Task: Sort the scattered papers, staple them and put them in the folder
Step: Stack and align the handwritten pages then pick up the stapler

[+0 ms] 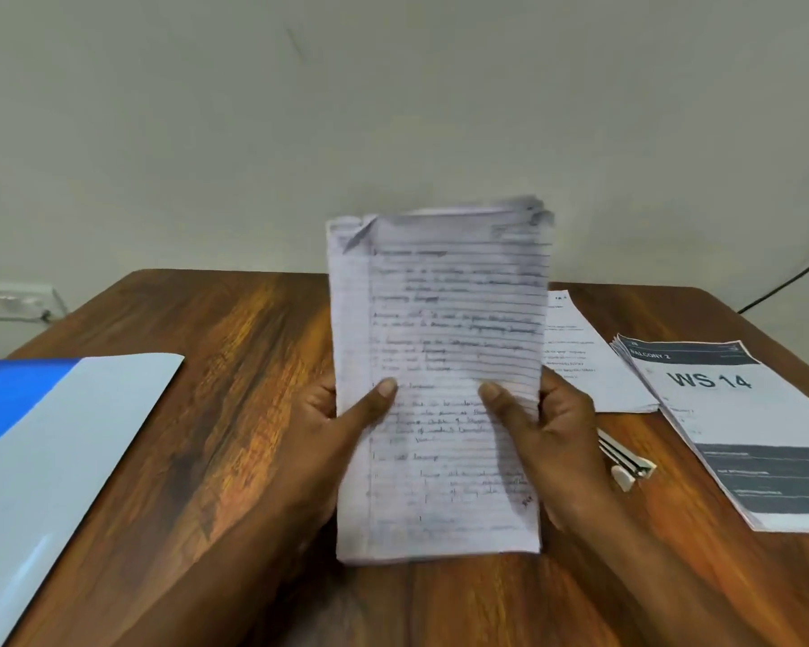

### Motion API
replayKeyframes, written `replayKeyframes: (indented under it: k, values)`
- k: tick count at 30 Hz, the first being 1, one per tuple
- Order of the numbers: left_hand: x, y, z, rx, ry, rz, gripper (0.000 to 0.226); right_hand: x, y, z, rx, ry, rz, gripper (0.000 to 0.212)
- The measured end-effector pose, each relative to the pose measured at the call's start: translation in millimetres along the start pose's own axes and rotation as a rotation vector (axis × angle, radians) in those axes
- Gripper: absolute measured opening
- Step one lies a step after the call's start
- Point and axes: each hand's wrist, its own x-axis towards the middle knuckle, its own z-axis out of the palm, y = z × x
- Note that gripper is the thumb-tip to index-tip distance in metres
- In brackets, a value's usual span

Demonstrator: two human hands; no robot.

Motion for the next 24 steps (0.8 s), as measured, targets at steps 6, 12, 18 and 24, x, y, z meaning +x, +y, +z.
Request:
replayKeyframes:
  k: [6, 12, 18, 24]
  values:
    - [-8.1, 11.9, 15.0, 0.129, 0.071, 0.359, 0.017, -13.0, -21.1, 7.0, 0.049, 0.140, -0.232, 0.023]
    - [-12.6, 2.6, 17.2, 0.213, 0.010, 0.341, 0.018, -13.4, -18.0, 10.7, 0.026, 0.064, -0.172, 0.034]
    - [-11.8, -9.1, 15.5, 0.212, -0.045, 0.260, 0.023, -9.6, -6.3, 8.9, 0.032, 0.032, -0.046, 0.027]
    - [-5.9, -15.8, 9.1, 0.302, -0.073, 0.231, 0.024, -7.9, 1.9, 9.7, 0.015, -0.013, -0.022, 0.023]
